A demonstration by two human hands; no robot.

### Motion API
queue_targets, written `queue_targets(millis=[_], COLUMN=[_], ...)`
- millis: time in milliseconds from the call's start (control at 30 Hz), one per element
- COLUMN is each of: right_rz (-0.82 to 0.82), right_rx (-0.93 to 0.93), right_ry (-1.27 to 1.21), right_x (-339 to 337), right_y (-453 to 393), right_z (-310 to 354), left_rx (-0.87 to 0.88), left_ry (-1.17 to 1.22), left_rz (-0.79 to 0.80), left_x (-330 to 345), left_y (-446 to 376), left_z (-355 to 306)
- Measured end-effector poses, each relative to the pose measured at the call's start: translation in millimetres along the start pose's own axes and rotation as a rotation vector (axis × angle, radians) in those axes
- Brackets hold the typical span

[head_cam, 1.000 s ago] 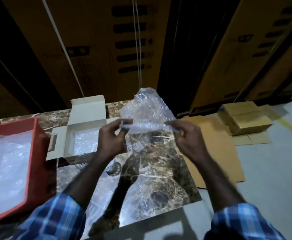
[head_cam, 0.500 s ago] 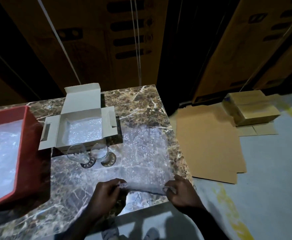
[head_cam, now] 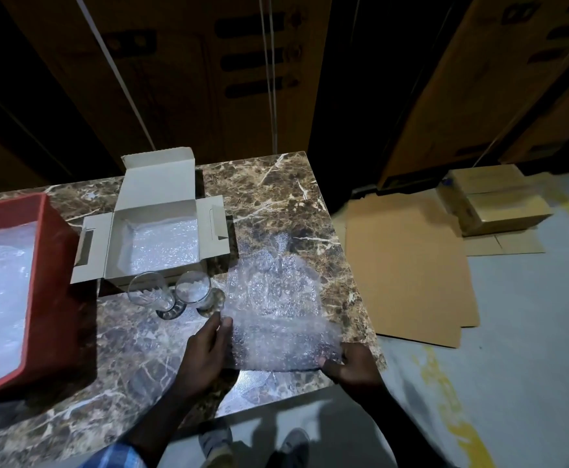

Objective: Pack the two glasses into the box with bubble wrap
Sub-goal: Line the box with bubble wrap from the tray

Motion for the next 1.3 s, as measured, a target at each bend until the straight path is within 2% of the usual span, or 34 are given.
queue_targets(millis=[167, 300, 400, 533, 633, 733, 867, 967, 1100, 1300], right_rz=[-0.019, -0.008, -0.026, -0.026, 0.018, 0.05, 0.227, 0.296, 0.282, 0.267], right_rx=[-0.02, -0.008, 0.059, 0.118, 0.137, 0.146, 0.1, 0.088, 0.065, 0.119], right_ry=[0.012, -0.089, -0.228, -0.325, -0.439, -0.446, -0.294, -0.097, 0.126, 0.47], right_x=[1, 2, 0, -5, -7, -9, -13, -17, -14, -1], right_y=[-5, -17, -27, -37, -45, -55, -67, -68, -69, -77], right_z=[4, 11, 9, 5, 10, 7, 8, 27, 41, 43], left_rx=[-0.063, -0.148, -0.197, -0.243, -0.214, -0.164, -0.177, -0.179, -0.156, -0.21], left_ry=[0.07, 0.371, 0.43, 0.354, 0.23, 0.08, 0.042, 0.08, 0.11, 0.097], left_rz=[0.051, 0.118, 0.179, 0.249, 0.198, 0.178, 0.129, 0.104, 0.06, 0.038], left_x=[-3, -6, -8, -9, -10, -7, -6, -4, 0, 0], left_y=[3, 4, 1, -9, -20, -27, -30, -29, -25, -28], left_z=[-2, 3, -2, 2, 13, 24, 37, 36, 35, 47])
Point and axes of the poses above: each hand's wrist, its own y-axis away from the middle knuckle, its own x-axis out of the palm, z = x × y, the point moved 2 cm from there along -y, towards the middle knuckle, and after that the axes turned 11 degrees about z, right-handed, at the moved point
